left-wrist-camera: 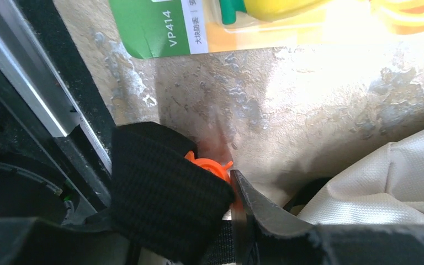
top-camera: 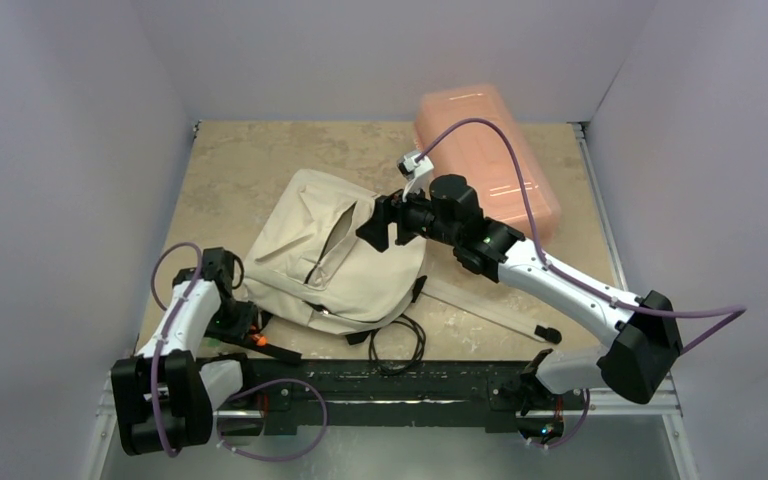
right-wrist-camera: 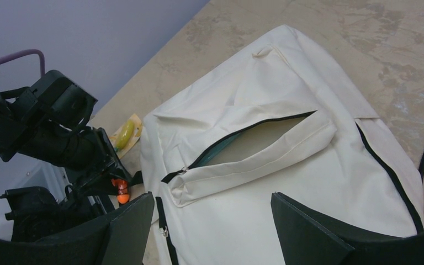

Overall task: Pack the student bag
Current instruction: Pick up the stationery from the center of the board.

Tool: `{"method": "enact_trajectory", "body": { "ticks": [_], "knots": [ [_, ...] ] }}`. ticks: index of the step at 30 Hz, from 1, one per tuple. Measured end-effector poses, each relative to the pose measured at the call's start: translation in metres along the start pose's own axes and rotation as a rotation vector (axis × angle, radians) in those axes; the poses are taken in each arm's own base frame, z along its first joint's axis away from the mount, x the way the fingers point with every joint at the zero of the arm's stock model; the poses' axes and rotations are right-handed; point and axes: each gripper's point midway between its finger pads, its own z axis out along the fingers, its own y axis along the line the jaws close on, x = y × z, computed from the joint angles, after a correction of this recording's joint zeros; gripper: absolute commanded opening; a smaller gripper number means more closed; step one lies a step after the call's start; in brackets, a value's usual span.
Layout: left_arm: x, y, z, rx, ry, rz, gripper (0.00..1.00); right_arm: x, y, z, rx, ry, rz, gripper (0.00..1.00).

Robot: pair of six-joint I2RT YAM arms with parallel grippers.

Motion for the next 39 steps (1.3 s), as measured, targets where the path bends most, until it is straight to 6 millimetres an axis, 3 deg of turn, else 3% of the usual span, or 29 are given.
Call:
{"method": "enact_trajectory", "body": {
  "ticks": [6, 11, 15, 18, 21, 26, 30, 33, 36, 39],
  "knots": [
    [-0.018, -0.003, -0.022, 0.006, -0.083, 0.001, 0.29, 0.001, -0.001, 0.000, 0.002, 0.002, 0.000, 0.82],
    [-0.056, -0.023, -0.068, 0.136, -0.265, 0.001, 0.24, 0.003, -0.002, 0.002, 0.007, 0.006, 0.001, 0.81],
    [-0.088, -0.041, -0.115, 0.340, -0.458, 0.013, 0.14, 0.008, -0.006, 0.007, 0.016, 0.019, 0.003, 0.81],
    [-0.100, -0.056, -0.149, 0.524, -0.567, 0.074, 0.10, 0.020, -0.012, 0.015, 0.029, 0.054, 0.009, 0.81],
    [-0.093, -0.087, -0.194, 0.782, -0.616, 0.206, 0.06, 0.033, -0.017, 0.021, 0.040, 0.094, 0.017, 0.81],
    [-0.039, -0.147, -0.252, 1.139, -0.476, 0.554, 0.03, 0.042, -0.020, 0.025, 0.025, 0.129, 0.053, 0.81],
    [0.005, -0.170, -0.264, 1.287, -0.324, 0.770, 0.03, 0.031, -0.029, 0.023, 0.020, 0.104, 0.108, 0.81],
    [0.024, -0.170, -0.273, 1.337, -0.273, 0.872, 0.00, 0.023, -0.038, 0.017, 0.037, 0.076, 0.135, 0.81],
    [0.018, -0.169, -0.301, 1.341, -0.338, 0.908, 0.00, 0.015, -0.039, 0.012, 0.040, 0.051, 0.146, 0.81],
    [-0.023, -0.165, -0.353, 1.268, -0.560, 0.843, 0.00, 0.008, -0.035, 0.010, 0.032, 0.031, 0.149, 0.81]
  ]
}}
